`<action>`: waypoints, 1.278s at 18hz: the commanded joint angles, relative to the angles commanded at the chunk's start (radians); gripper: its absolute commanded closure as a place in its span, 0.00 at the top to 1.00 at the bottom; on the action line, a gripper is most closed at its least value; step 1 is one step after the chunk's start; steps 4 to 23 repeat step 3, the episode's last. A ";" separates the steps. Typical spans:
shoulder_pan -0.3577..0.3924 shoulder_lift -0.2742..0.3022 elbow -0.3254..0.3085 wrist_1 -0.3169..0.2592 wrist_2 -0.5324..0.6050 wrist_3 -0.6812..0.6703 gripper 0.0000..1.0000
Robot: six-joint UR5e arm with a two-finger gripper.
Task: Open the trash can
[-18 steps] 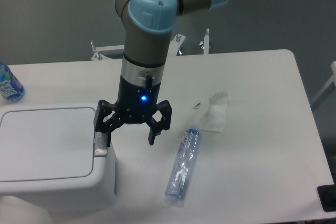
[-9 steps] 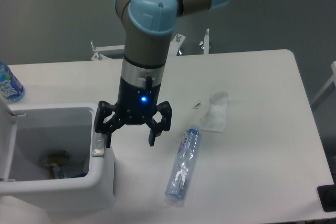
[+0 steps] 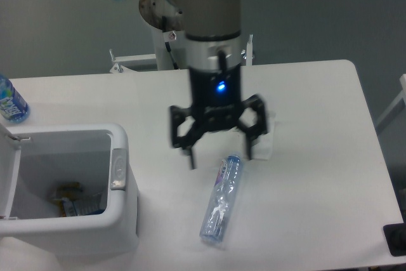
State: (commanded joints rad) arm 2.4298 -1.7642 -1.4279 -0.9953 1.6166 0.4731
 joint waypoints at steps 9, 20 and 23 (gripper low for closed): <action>0.014 0.018 -0.022 -0.077 0.052 0.186 1.00; 0.014 0.018 -0.022 -0.077 0.052 0.186 1.00; 0.014 0.018 -0.022 -0.077 0.052 0.186 1.00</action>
